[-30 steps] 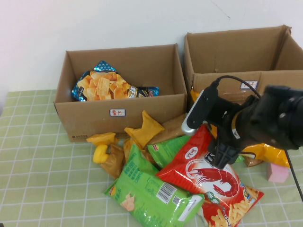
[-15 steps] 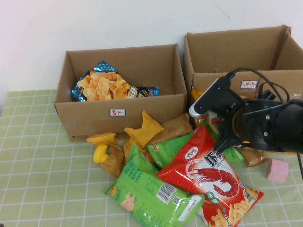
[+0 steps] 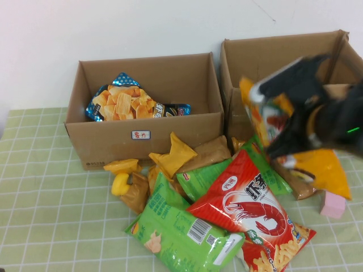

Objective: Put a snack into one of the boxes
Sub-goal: Pick up the potato chip, then place the potato chip in the potato chip box

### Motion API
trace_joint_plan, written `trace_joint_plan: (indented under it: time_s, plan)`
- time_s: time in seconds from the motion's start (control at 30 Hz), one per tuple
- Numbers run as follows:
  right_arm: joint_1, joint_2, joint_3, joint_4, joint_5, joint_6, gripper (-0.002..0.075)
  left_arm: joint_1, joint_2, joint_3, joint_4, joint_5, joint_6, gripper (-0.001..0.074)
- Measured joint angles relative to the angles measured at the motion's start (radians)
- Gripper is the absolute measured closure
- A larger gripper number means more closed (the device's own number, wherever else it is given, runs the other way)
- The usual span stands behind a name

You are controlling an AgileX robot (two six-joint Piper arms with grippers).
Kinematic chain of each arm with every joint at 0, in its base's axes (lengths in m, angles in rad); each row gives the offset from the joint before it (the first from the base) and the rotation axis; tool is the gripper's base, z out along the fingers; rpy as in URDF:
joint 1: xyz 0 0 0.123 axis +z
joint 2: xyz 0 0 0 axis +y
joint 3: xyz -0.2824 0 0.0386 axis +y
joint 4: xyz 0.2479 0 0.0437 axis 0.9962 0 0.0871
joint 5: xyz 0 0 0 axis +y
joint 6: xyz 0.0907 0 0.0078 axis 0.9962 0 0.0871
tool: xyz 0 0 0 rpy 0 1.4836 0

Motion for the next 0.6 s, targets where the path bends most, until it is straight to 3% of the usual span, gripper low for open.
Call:
trace_joint_plan:
  time_s: [0.3,0.6]
  plan:
    - [0.0,-0.319,0.0,0.207,-0.167,-0.06,0.0714,0.0,0.0,0.0,-0.001,0.001,0.0,0.0736]
    - [0.0,-0.26,-0.063,0.247,-0.561,-0.023,0.0716,0.0,0.0,0.0,-0.001,0.001,-0.002,0.0736]
